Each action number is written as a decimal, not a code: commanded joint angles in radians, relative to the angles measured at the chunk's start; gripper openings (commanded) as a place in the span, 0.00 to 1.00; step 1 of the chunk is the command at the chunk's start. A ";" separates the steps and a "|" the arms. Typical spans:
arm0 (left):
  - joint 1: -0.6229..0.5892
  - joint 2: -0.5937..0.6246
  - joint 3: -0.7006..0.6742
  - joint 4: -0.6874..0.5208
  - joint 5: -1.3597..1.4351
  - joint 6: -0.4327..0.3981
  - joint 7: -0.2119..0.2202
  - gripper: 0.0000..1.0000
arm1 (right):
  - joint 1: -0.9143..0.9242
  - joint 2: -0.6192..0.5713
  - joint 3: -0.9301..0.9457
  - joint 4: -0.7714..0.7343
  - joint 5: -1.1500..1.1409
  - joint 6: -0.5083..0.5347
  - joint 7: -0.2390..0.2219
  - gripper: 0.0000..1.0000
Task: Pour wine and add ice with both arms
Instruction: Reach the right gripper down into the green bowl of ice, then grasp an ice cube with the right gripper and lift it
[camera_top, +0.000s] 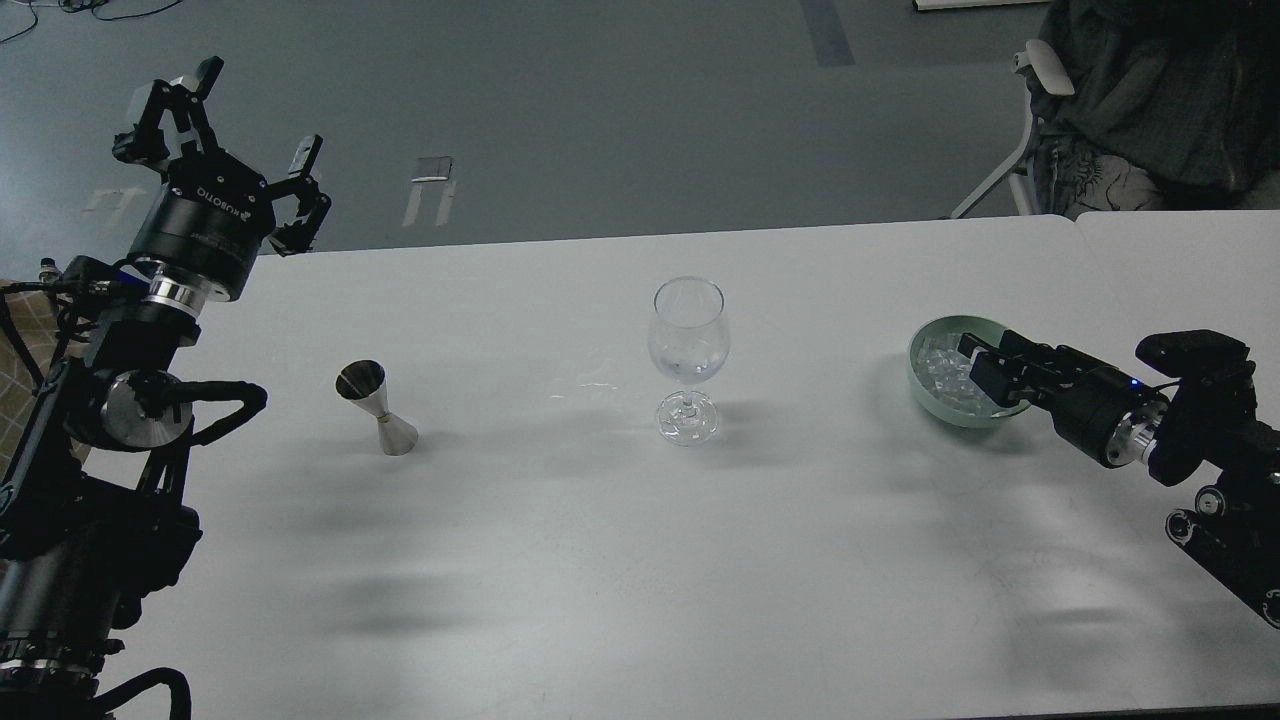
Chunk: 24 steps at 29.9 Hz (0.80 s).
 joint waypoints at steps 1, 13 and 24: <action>0.000 -0.002 -0.001 -0.001 0.000 -0.001 -0.001 0.98 | 0.002 0.000 -0.007 -0.004 0.000 0.000 0.000 0.58; 0.000 -0.007 0.000 -0.012 0.000 -0.004 -0.001 0.98 | 0.019 0.032 -0.035 -0.028 0.000 0.000 0.000 0.52; 0.002 -0.007 -0.001 -0.014 0.000 -0.004 -0.001 0.98 | 0.034 0.032 -0.056 -0.031 0.000 0.001 0.000 0.33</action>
